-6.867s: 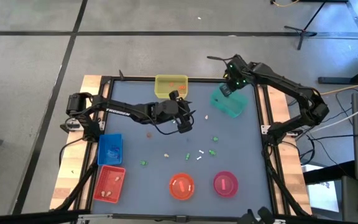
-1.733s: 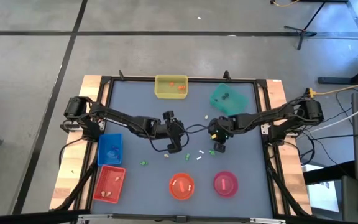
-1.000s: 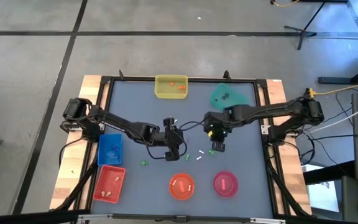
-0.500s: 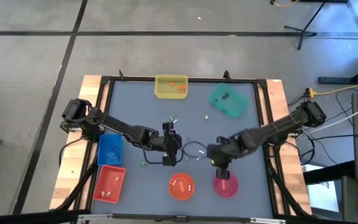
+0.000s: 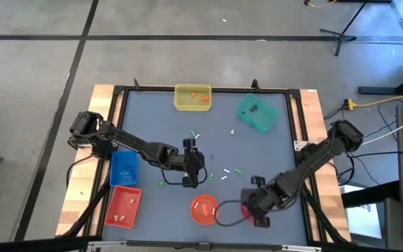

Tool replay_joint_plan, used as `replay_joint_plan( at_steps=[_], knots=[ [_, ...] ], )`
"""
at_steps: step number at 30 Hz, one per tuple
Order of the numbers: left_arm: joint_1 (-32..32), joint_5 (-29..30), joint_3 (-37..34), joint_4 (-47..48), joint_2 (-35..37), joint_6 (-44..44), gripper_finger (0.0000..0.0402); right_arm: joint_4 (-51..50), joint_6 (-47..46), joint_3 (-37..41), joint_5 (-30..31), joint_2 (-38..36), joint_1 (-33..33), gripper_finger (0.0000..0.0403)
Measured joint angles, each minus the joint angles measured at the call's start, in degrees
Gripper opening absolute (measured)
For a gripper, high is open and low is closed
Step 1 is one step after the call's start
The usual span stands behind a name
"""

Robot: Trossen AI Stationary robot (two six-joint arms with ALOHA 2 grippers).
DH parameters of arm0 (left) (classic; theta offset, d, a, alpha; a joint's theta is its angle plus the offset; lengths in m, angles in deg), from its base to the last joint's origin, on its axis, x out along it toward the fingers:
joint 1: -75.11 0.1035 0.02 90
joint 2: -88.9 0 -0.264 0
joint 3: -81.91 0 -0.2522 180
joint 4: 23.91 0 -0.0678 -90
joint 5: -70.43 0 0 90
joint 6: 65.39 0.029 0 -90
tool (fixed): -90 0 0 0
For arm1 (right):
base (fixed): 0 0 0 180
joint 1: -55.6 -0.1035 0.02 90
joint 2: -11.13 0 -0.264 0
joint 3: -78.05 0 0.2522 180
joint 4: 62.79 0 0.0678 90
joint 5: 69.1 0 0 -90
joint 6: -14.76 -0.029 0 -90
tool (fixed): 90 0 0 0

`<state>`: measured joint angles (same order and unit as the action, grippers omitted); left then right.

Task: Sort Halloween decoration
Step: Put the green skeleton toy into the pink bowl

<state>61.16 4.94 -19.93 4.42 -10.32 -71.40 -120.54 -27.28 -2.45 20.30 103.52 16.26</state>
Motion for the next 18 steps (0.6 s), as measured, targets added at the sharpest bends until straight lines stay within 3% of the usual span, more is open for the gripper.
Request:
replay_joint_plan(
  at_steps=[12,18],
  knots=[
    [0.0,-10.7,0.0,0.1,0.0,-1.4,0.0186,0.1,0.3,0.0,0.1,2.4,-0.4,0.0062],
    [0.0,-13.8,0.0,1.3,0.0,-1.6,0.0186,-0.2,0.3,0.0,0.1,2.5,-0.4,0.0100]
  ],
)
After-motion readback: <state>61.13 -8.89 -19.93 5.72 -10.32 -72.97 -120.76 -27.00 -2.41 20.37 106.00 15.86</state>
